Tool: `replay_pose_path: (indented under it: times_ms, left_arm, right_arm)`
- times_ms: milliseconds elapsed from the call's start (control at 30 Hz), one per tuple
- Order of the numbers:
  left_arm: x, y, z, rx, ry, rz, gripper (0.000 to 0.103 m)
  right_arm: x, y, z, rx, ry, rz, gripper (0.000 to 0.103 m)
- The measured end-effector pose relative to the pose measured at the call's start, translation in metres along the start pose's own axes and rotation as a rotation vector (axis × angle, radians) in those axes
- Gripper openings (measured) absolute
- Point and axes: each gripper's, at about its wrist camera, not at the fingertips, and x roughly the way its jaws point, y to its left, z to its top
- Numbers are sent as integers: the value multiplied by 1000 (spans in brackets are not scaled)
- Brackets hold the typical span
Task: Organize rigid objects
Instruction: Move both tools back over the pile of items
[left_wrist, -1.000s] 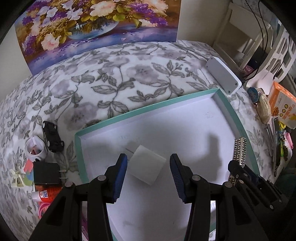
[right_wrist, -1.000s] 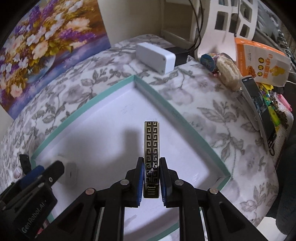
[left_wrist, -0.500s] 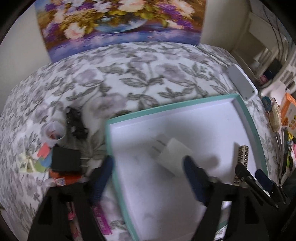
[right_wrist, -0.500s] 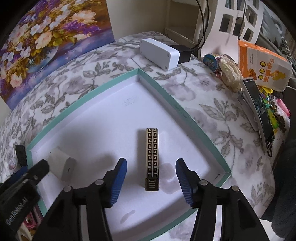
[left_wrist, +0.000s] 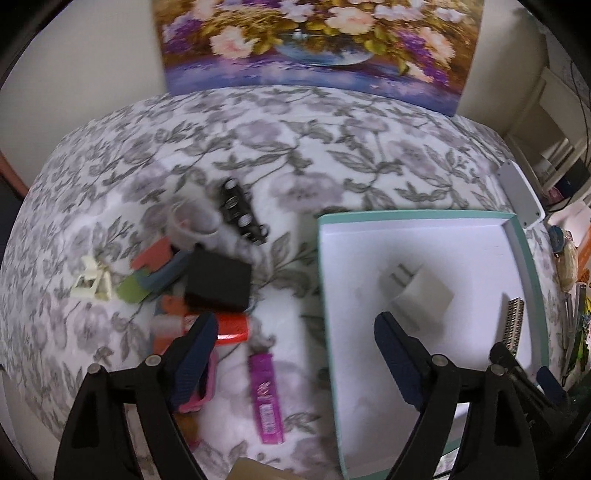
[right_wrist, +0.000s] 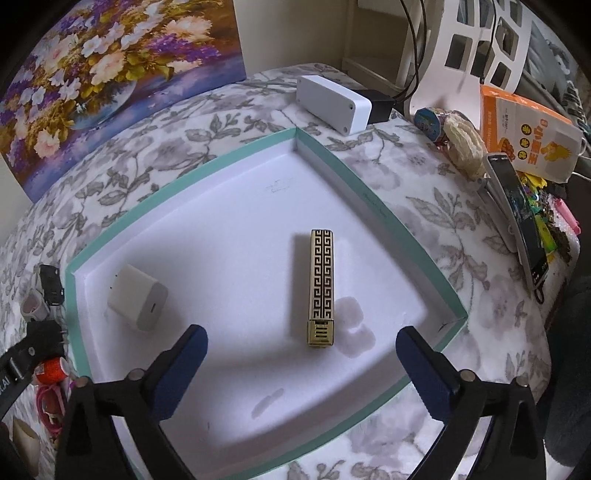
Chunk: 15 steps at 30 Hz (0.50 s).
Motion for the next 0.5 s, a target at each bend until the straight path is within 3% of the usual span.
replay_pose_path:
  times_ms: [33, 500]
  left_arm:
    - [-1, 3, -2, -8, 0, 1, 103]
    - [-36, 57, -24, -116, -94, 27, 103]
  right_arm:
    - [-1, 0, -1, -1, -1, 1, 103]
    - [-39, 40, -19, -99, -67, 97, 103]
